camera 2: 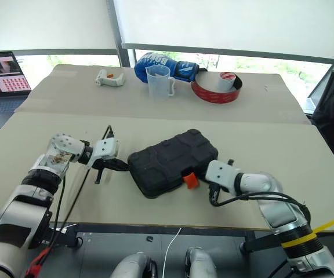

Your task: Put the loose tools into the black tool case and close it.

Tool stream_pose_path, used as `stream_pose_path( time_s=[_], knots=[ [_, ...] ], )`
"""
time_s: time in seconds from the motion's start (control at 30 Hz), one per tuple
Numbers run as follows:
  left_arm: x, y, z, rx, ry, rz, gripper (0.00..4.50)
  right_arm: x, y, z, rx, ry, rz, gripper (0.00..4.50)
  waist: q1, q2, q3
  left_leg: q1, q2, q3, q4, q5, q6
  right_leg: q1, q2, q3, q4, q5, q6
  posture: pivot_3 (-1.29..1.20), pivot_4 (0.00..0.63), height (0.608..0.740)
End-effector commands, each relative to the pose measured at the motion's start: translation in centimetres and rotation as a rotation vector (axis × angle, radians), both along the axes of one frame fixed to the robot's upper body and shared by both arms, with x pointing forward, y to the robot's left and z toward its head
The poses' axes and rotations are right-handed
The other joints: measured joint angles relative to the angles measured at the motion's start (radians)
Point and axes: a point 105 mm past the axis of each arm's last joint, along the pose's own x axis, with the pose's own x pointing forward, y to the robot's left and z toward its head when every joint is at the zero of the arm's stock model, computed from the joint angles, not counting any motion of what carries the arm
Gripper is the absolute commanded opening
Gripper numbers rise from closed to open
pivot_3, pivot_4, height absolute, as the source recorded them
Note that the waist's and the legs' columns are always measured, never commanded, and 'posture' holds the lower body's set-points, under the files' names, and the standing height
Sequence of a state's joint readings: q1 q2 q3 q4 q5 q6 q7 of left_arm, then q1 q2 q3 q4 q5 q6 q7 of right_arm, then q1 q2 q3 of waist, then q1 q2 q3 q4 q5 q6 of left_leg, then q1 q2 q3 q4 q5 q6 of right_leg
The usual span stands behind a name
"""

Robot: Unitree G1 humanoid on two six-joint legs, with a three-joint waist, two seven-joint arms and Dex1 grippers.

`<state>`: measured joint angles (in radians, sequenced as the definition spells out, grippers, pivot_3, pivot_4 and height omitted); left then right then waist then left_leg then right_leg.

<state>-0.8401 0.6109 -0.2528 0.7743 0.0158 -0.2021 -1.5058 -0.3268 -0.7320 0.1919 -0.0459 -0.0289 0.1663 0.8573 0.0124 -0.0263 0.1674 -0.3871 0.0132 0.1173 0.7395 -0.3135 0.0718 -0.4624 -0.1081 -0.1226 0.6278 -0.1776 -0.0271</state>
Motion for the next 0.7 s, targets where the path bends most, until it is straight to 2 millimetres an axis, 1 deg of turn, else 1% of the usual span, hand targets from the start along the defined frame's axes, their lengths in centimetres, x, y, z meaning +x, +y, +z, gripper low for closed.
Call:
stream_pose_path(
  time_s=[0.03, 0.1, 0.17, 0.23, 0.3, 0.33, 0.4, 0.43, 0.5, 0.6, 0.67, 0.7],
  knots=[
    [-0.4, -0.3, 2.5, -0.061, -0.021, -0.007, 0.06, 0.0, -0.6, 1.4, 0.014, -0.066, 0.022, 0.00, -0.001, 0.000, 0.000, -0.001, 0.000, 0.000, 0.000, 0.000, 0.000, 0.000, 0.000, 0.000, 0.001, 0.001, -0.001, 0.00, 0.150, 0.714],
    [0.0, 0.1, 4.2, -0.103, -0.040, 0.035, 0.06, -0.7, -0.8, 1.6, 0.032, -0.039, 0.038, 0.00, 0.000, 0.000, 0.000, -0.002, 0.000, 0.000, 0.000, 0.000, 0.000, -0.001, 0.002, -0.001, 0.001, 0.002, -0.003, 0.00, 0.150, 0.714],
    [0.3, 0.6, 6.4, -0.139, -0.044, 0.070, 0.06, -1.7, -1.0, 2.0, 0.053, -0.008, 0.058, 0.00, 0.000, 0.000, 0.000, -0.003, 0.000, -0.001, 0.000, 0.000, 0.000, -0.001, 0.004, -0.001, 0.001, 0.001, -0.001, 0.00, 0.150, 0.714],
    [-0.1, 0.9, 8.3, -0.161, -0.002, 0.069, 0.06, -2.8, -1.2, 2.4, 0.074, 0.020, 0.074, 0.00, 0.000, 0.000, 0.001, -0.003, 0.000, -0.001, 0.001, 0.000, 0.000, -0.001, 0.004, -0.001, 0.001, 0.000, 0.000, 0.00, 0.150, 0.714],
    [-1.0, 0.9, 9.5, -0.169, 0.036, 0.047, 0.06, -3.6, -1.2, 2.9, 0.090, 0.042, 0.085, 0.00, -0.001, 0.000, 0.001, -0.003, 0.000, -0.001, 0.002, 0.000, 0.001, 0.000, 0.005, -0.001, 0.001, 0.000, 0.001, 0.00, 0.150, 0.714],
    [-1.4, 0.2, 10.3, -0.191, 0.044, 0.025, 0.06, -4.1, -1.0, 3.1, 0.100, 0.053, 0.094, 0.00, -0.001, 0.000, 0.001, -0.002, 0.000, -0.001, 0.002, -0.001, 0.002, 0.001, 0.005, -0.001, 0.001, -0.001, 0.001, 0.00, 0.150, 0.714],
    [-1.5, -2.0, 11.2, -0.238, 0.029, -0.025, 0.06, -5.0, -0.3, 3.6, 0.142, 0.073, 0.111, 0.00, 0.000, 0.001, 0.000, 0.000, 0.000, -0.001, 0.002, -0.001, 0.003, 0.002, 0.003, 0.001, 0.001, -0.001, 0.002, 0.00, 0.150, 0.714],
    [-1.5, -2.9, 11.2, -0.248, 0.021, -0.036, 0.06, -5.2, 0.0, 3.7, 0.161, 0.080, 0.112, 0.00, 0.003, 0.001, 0.000, 0.001, 0.000, -0.002, 0.002, -0.001, 0.003, 0.003, 0.002, 0.001, 0.001, -0.001, 0.003, 0.00, 0.150, 0.714],
    [-0.4, -5.5, 10.0, -0.273, -0.010, -0.031, 0.06, -5.0, 0.8, 3.9, 0.206, 0.079, 0.105, 0.00, 0.007, 0.001, 0.000, 0.000, 0.000, -0.003, 0.004, -0.001, 0.003, 0.004, 0.002, 0.000, 0.001, -0.001, 0.003, 0.00, 0.150, 0.714],
    [1.0, -8.7, 8.3, -0.317, -0.033, 0.008, 0.06, -4.6, 1.7, 4.1, 0.242, 0.072, 0.093, 0.00, 0.010, 0.001, 0.001, -0.001, 0.000, -0.003, 0.007, -0.002, 0.004, 0.005, 0.002, 0.000, 0.001, -0.001, 0.004, 0.00, 0.150, 0.714],
    [1.6, -9.8, 7.0, -0.319, -0.033, 0.036, 0.06, -4.4, 2.1, 4.1, 0.257, 0.068, 0.087, 0.00, 0.008, 0.000, 0.001, -0.002, -0.001, -0.002, 0.008, -0.002, 0.005, 0.004, 0.004, 0.001, 0.001, 0.000, 0.004, 0.00, 0.150, 0.714],
    [1.6, -10.0, 6.1, -0.293, -0.035, 0.035, 0.06, -4.3, 2.3, 4.2, 0.263, 0.068, 0.088, 0.00, 0.004, 0.000, 0.001, -0.002, -0.001, -0.002, 0.008, -0.002, 0.005, 0.004, 0.004, 0.001, 0.001, 0.000, 0.004, 0.00, 0.150, 0.714]
  ],
)
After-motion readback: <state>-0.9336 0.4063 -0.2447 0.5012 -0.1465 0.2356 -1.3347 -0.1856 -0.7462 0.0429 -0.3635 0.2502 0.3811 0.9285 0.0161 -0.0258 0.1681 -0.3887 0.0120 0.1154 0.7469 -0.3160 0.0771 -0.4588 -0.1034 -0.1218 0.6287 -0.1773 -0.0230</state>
